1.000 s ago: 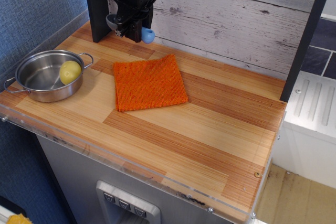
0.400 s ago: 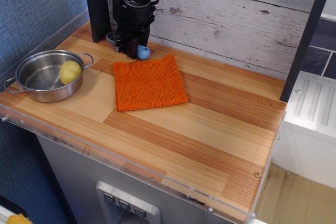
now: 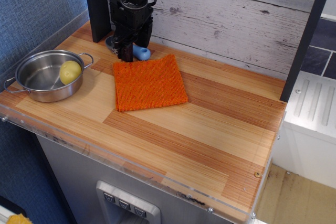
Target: Hold the blue spoon from right side of the table and place it above the orange cloth.
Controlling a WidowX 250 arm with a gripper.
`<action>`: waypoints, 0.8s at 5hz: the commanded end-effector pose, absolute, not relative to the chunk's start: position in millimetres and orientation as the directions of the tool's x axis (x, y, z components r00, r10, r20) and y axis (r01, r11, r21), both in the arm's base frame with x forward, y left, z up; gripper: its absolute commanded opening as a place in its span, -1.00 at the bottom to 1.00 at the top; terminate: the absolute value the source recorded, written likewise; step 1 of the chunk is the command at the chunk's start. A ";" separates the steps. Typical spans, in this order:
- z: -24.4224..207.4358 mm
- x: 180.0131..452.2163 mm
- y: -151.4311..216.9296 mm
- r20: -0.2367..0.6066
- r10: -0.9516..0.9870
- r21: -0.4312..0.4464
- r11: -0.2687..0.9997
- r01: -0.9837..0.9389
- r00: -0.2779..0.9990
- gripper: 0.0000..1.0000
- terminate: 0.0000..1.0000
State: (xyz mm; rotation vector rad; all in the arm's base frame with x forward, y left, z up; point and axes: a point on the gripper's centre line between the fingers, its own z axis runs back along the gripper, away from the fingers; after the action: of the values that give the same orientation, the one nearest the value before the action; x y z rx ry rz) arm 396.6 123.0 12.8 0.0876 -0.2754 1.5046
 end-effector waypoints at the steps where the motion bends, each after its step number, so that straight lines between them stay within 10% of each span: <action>1: 47.7 403.4 124.6 0.243 0.969 -0.179 0.082 -0.980 0.037 1.00 -1.00; 4: 94.6 397.6 124.5 0.268 0.962 -0.254 0.120 -0.960 0.050 1.00 -1.00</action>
State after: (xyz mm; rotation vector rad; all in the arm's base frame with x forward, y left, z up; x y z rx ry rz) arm 390.5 118.9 61.4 0.0313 -0.3471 1.4605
